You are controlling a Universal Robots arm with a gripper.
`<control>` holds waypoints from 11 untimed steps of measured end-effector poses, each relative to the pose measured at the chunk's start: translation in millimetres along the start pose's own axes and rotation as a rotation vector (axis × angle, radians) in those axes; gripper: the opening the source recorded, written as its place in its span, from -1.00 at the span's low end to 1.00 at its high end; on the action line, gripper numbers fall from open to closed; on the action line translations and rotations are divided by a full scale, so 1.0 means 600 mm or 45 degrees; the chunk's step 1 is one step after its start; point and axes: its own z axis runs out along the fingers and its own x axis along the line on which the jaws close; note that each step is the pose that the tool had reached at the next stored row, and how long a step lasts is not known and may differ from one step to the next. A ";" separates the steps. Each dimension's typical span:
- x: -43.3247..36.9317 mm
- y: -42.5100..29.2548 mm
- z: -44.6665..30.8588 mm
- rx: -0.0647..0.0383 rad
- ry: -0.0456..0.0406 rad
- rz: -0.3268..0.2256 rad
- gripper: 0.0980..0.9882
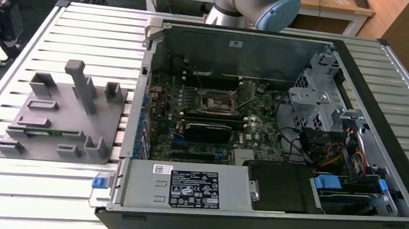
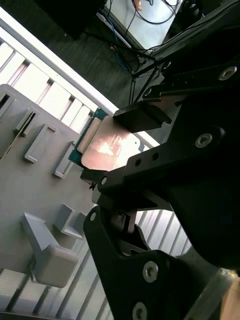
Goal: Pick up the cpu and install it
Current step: 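Pick up the cpu and move it towards the insertion slot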
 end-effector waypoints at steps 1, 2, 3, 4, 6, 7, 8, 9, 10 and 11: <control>0.000 0.000 -0.004 0.000 0.000 0.000 0.00; 0.000 0.000 -0.007 0.000 0.000 0.000 0.00; 0.000 0.001 -0.010 0.000 0.000 0.000 0.00; 0.000 0.001 -0.015 0.000 0.000 0.000 0.00; 0.000 0.001 -0.023 0.000 0.000 0.000 0.00; 0.000 0.001 -0.028 0.000 0.000 0.000 0.00; 0.000 0.002 -0.033 0.000 0.000 0.000 0.00; 0.000 0.002 -0.037 0.000 0.000 0.000 0.00; 0.000 0.002 -0.042 0.000 0.000 0.000 0.00; 0.000 0.002 -0.047 0.000 0.000 0.000 0.00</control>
